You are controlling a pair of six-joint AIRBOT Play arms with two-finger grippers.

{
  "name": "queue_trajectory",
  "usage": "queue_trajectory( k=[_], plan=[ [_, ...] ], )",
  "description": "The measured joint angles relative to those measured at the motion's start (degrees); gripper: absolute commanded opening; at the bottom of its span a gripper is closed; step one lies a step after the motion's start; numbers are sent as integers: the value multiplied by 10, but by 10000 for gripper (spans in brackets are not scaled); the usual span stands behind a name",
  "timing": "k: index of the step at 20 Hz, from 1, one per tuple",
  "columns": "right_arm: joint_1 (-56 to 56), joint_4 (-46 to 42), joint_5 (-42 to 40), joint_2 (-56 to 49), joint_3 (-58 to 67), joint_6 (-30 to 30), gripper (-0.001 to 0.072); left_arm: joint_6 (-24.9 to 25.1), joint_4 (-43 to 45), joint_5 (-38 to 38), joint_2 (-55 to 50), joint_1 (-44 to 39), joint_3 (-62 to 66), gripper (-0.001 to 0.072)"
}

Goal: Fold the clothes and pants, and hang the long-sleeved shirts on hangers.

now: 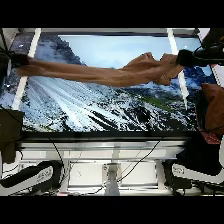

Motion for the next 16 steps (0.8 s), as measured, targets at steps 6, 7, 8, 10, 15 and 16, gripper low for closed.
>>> queue_trajectory(
  k=[6, 7, 8, 10, 15, 16],
  plan=[
    [0, -27, 211, 4, -10, -56, 28, 34, -1, -181, -30, 1, -1, 24],
    [0, -30, 228, 4, -22, -61, 29, 39, -7, -208, -43, 1, -1, 24],
    [0, -31, 242, 4, -38, -66, 28, 46, -13, -228, -55, 1, -1, 24],
    [0, -33, 262, 4, -71, -81, 29, 73, -32, -260, -88, 0, -1, 34],
    [0, -36, 302, 5, -117, -111, 28, 157, -44, -342, -165, -1, -1, 693],
    [0, -36, 305, 5, -120, -113, 28, 163, -40, -355, -177, -1, -1, 702]
  ],
)
